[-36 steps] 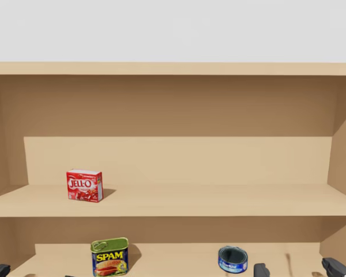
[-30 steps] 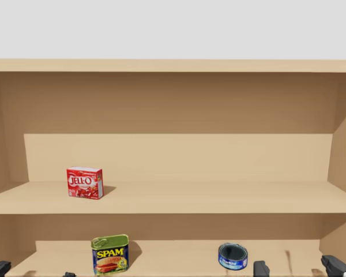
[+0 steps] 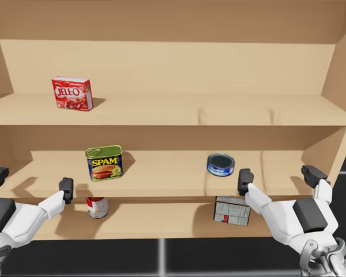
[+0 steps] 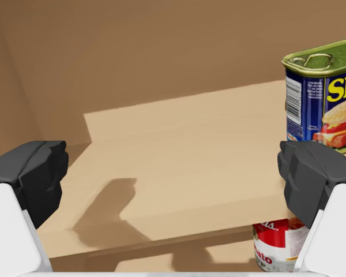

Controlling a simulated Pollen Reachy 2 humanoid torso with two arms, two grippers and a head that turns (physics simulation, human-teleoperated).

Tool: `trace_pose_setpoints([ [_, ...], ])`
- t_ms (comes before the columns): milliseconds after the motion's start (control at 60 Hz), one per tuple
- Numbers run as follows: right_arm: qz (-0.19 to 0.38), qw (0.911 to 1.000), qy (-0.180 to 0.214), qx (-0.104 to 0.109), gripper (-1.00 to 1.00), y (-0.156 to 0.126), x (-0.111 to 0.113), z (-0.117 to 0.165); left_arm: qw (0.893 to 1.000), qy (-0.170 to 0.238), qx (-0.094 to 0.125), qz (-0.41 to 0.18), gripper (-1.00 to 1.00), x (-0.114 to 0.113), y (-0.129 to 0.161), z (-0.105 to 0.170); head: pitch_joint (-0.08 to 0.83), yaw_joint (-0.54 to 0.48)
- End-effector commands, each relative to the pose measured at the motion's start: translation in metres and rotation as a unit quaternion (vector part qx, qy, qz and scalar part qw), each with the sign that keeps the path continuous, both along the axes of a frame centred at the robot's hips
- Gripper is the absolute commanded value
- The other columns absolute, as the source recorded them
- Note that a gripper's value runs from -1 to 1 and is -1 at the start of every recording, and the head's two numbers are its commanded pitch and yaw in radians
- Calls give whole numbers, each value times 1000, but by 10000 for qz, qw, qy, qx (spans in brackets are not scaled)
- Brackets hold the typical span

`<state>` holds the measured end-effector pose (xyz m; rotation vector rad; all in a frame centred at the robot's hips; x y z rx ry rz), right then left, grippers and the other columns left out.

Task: Find the pudding box on the shelf and bring it to me.

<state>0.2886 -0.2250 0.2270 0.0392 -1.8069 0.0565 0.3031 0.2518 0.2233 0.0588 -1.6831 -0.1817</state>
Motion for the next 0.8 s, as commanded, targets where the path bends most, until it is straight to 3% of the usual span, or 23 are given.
trace_pose_setpoints([
  [17, 22, 9999, 50, 164, -1000, 5, 0, -3, 9999, -85, 24, -85, -1000, -6, -4, 3, 407, -78],
  [317, 19, 9998, -23, 177, -1000, 5, -1, -1, 9993, -257, -26, -253, -1000, -20, -13, 12, 552, -218],
  [500, 78, 9998, -5, 204, -1000, 8, -6, 3, 9991, -291, -67, -308, -1000, -23, -14, 14, 592, -259],
  [683, -56, 9993, 329, 176, -1000, 22, -34, 6, 9991, -284, -136, -292, -1000, -23, -12, 14, 589, -254],
  [800, 51, 9986, 456, 272, -1000, 36, -59, 8, 9990, -281, -153, -298, -1000, -24, -12, 14, 588, -257],
])
